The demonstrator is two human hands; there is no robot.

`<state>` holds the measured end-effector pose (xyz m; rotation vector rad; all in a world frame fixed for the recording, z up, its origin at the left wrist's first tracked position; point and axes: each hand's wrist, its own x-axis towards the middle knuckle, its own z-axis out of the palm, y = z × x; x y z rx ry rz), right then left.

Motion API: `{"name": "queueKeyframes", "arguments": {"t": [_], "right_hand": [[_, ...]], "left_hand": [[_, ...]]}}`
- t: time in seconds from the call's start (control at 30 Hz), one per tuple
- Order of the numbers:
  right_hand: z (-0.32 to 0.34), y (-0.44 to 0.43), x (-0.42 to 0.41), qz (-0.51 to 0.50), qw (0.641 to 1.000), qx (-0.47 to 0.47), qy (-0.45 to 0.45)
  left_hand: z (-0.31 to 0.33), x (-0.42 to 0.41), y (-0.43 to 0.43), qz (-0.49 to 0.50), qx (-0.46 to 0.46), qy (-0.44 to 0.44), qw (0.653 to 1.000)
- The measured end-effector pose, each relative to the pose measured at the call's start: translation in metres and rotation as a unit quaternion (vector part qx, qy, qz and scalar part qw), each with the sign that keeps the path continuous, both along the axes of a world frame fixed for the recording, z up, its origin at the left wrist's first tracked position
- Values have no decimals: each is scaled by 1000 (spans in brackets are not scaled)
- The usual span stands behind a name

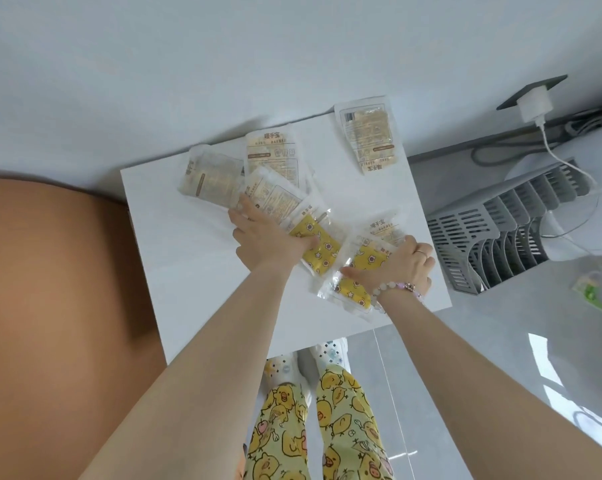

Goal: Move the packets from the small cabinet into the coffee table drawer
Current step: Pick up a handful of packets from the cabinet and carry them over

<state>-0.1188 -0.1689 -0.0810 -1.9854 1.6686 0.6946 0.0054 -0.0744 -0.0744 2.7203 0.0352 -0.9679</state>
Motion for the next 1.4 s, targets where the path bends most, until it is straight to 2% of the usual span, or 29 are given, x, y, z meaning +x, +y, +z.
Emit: {"name": "queueKeyframes", "arguments": {"t": [0.17,0.33,0.63,0.83,0.93,1.03,1.23,1.4], "right_hand": [[-11,4,-2,-34,999,-13,-4],[-12,8,-3,-88,996,-25,14],[-8,13,-3,-124,991,-38,15],[-9,10,-4,-195,981,-2,-21],[-10,9,-3,-190,982,16,-2],[-8,10,-4,-171,985,26,3],[-6,16,-13,-173,980,51,-83],[-6,17,-22,-192,970,80,-125]], "left_hand": [[-5,-6,-6,16,6,-19,1000],[-5,-18,-12,47,-28,-50,997],[-3,-24,-8,30,-61,-91,994],[-1,-22,-1,57,-67,-72,994],[-1,-22,4,82,-73,-60,992],[-3,-23,7,63,-61,-37,995],[-10,-25,16,23,-83,-14,996],[-7,-30,24,28,-105,30,994]]}}
